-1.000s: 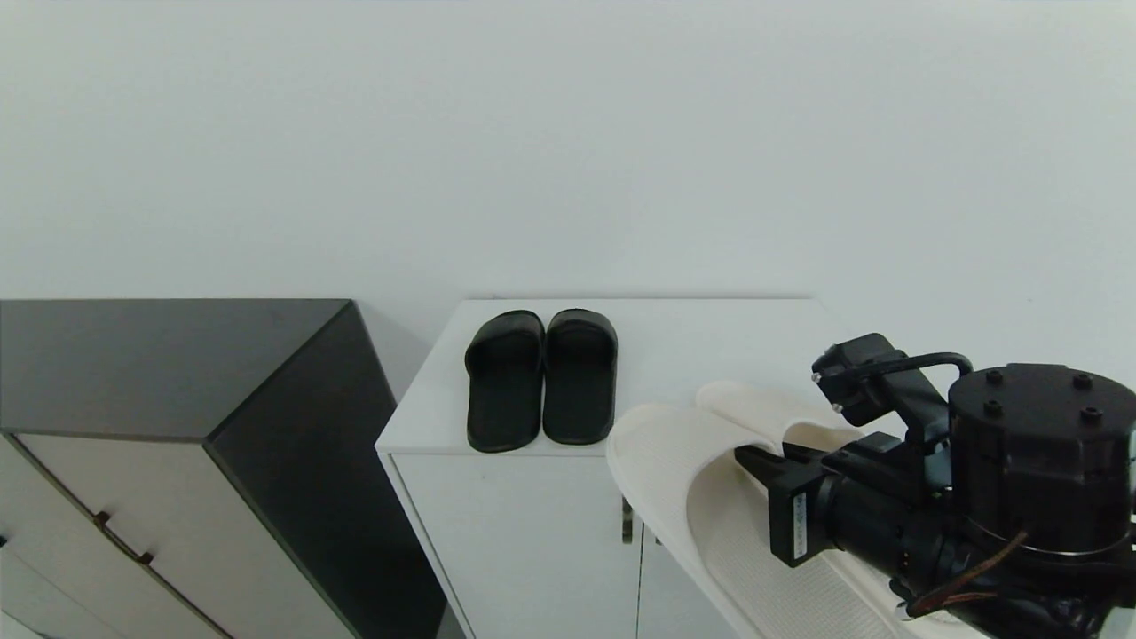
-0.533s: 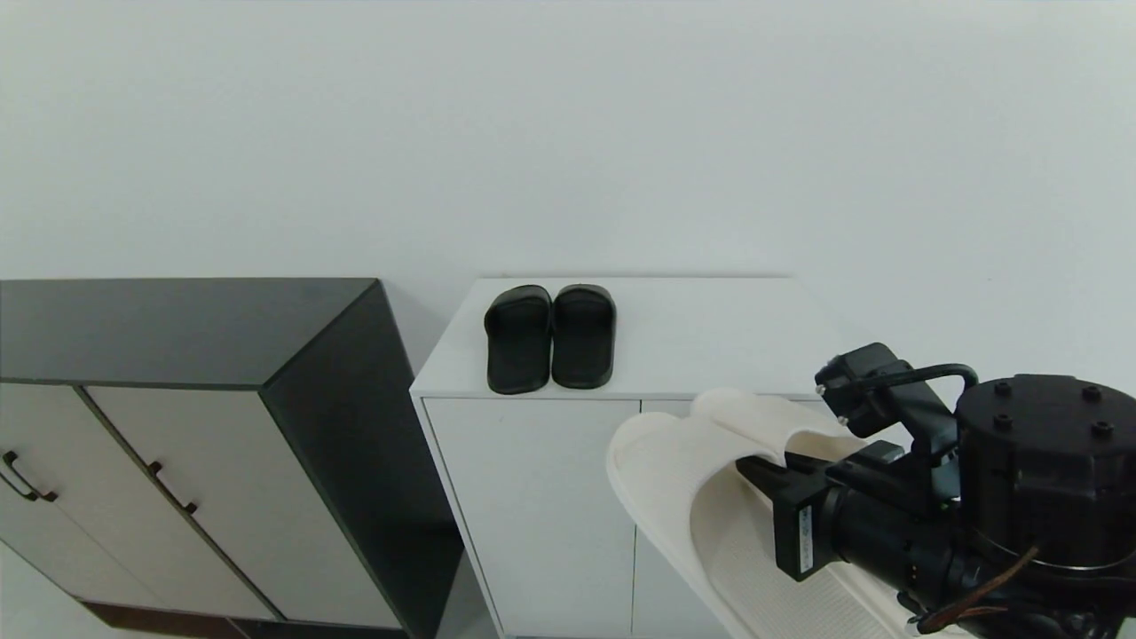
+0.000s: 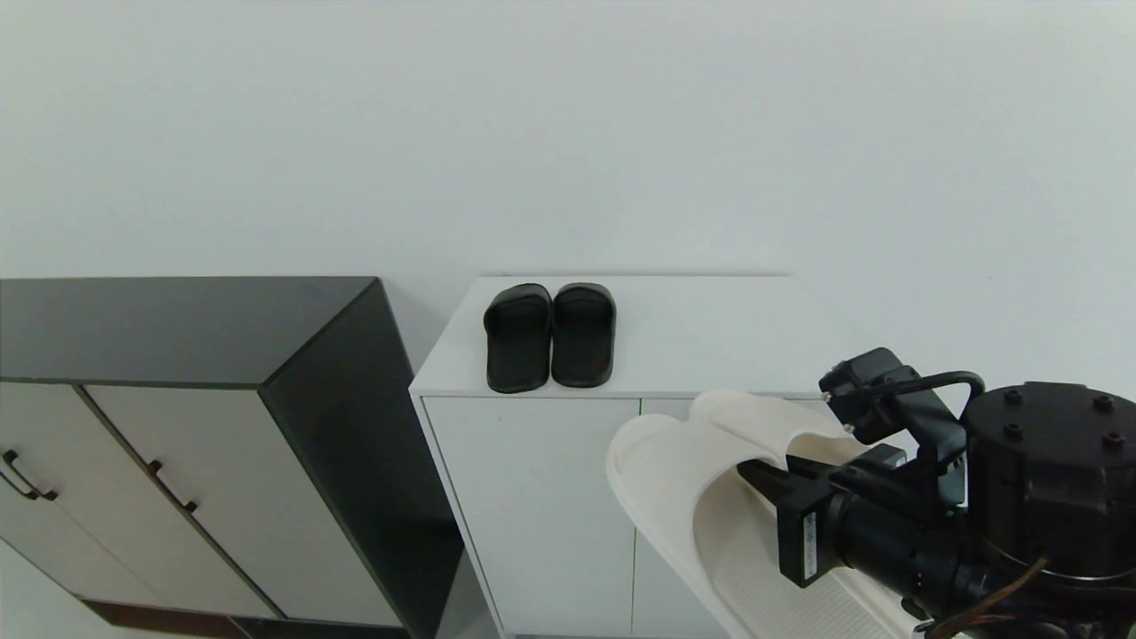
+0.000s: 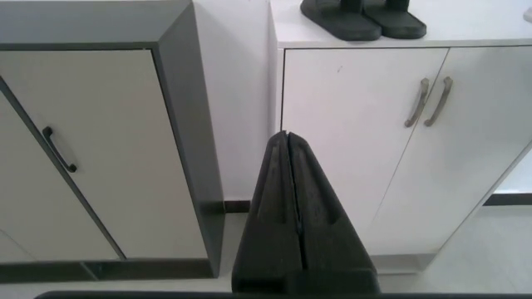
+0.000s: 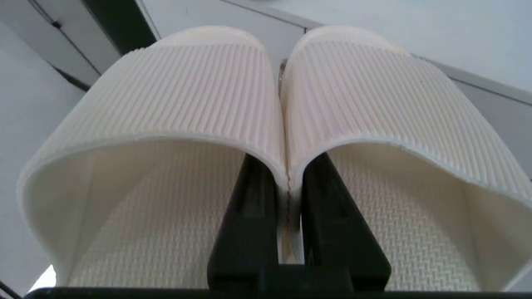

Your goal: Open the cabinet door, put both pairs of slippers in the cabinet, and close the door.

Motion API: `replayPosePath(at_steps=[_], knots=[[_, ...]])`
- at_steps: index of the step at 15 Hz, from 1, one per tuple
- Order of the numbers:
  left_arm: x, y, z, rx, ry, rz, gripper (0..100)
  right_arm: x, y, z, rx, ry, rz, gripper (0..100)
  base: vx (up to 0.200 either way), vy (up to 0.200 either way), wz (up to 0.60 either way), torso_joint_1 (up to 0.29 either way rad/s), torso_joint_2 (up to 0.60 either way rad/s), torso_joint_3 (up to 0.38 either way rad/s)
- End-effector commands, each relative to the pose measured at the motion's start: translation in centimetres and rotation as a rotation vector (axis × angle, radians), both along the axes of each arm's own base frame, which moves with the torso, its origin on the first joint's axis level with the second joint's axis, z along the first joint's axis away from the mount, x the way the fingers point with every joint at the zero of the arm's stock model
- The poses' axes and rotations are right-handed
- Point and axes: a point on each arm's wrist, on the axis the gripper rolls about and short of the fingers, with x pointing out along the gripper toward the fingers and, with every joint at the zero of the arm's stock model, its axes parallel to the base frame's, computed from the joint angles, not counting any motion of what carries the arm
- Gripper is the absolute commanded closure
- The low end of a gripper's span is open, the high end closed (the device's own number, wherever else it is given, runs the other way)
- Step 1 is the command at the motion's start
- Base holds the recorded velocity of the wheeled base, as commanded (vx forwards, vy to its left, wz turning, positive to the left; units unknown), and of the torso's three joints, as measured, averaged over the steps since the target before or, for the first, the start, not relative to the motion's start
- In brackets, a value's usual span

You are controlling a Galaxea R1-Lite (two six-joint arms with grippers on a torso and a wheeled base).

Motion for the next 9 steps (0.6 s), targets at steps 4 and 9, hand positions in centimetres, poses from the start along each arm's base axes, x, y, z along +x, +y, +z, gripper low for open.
replayPosePath(at_steps=[4, 9], knots=[[0.00, 0.00, 0.01, -0.002, -0.001, 0.001, 100, -0.04, -0.01, -0.30, -0.005, 0.004, 0.002, 100, 0.000, 0.000, 0.00, 0.000, 0.00, 0.000], [0.00, 0.00, 0.01, 0.003, -0.001, 0.001, 100, -0.06, -0.03, -0.36, -0.007, 0.006, 0.002, 100, 0.000, 0.000, 0.00, -0.175, 0.42, 0.232]])
